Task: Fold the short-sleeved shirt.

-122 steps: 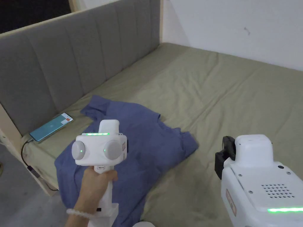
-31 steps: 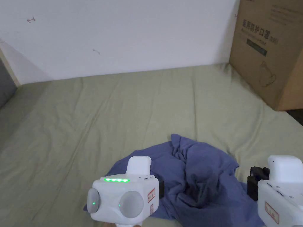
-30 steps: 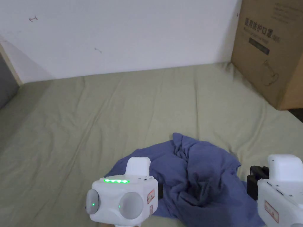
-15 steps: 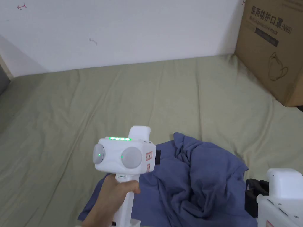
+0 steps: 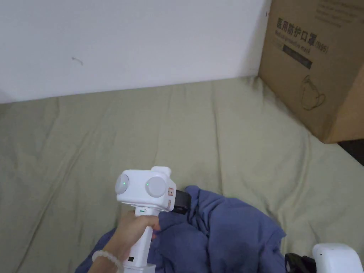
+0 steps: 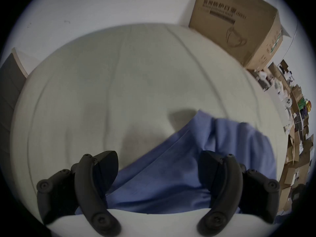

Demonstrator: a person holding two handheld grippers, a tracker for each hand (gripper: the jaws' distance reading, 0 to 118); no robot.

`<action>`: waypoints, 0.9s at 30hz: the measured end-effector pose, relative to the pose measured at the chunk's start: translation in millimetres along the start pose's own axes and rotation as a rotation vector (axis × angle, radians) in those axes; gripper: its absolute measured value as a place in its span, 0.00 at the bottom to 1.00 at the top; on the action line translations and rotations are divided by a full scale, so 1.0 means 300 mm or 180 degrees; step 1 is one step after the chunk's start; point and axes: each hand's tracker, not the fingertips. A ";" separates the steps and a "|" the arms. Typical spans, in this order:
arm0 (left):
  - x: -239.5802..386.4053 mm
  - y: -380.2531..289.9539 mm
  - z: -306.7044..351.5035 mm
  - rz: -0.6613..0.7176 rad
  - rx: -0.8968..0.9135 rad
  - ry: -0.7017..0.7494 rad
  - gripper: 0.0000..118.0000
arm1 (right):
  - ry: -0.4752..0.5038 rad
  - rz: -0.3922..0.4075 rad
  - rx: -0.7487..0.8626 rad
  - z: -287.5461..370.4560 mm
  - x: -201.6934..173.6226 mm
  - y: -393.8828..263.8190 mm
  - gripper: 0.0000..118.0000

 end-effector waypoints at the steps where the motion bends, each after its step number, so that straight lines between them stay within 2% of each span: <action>1: 0.007 -0.009 -0.037 0.0016 -0.0150 0.0016 0.84 | -0.0001 0.0000 -0.0027 -0.005 0.003 -0.005 0.00; 3: 0.035 -0.040 -0.051 -0.0245 0.0114 0.0163 0.81 | -0.0023 0.0005 -0.0059 -0.007 0.008 -0.017 0.00; 4: 0.041 -0.042 -0.039 -0.0236 0.0089 0.0204 0.79 | -0.0034 0.0002 -0.0077 -0.009 0.011 -0.022 0.00; 6: 0.024 -0.035 -0.025 -0.0200 0.0069 0.0201 0.68 | -0.0046 -0.0046 -0.0135 -0.019 0.020 -0.027 0.00; 7: 0.014 -0.028 -0.008 -0.0169 0.0086 0.0264 0.51 | -0.0042 -0.0095 -0.0166 -0.023 0.024 -0.028 0.00; 9: -0.005 -0.028 0.020 -0.0173 0.0194 0.0640 0.00 | -0.0021 -0.0188 -0.0179 -0.022 0.029 -0.029 0.00; 10: -0.043 -0.028 0.032 -0.0001 0.0152 0.0252 0.00 | -0.0005 -0.0222 -0.0181 -0.020 0.030 -0.030 0.00; 14: -0.048 -0.038 0.068 -0.0004 0.0131 0.0252 0.00 | 0.0010 -0.0198 -0.0208 -0.008 0.027 -0.035 0.00; 21: -0.068 -0.057 0.311 -0.0012 0.0715 0.0105 0.00 | 0.0029 -0.0167 -0.0160 -0.007 0.046 0.033 0.00; 24: -0.084 -0.072 0.424 0.0043 0.0887 0.0040 0.00 | 0.0153 -0.0047 -0.0137 -0.038 0.048 0.108 0.00; 27: -0.089 -0.109 0.511 0.0049 0.1026 0.0070 0.00 | 0.0505 0.0024 -0.0157 -0.113 0.044 0.227 0.00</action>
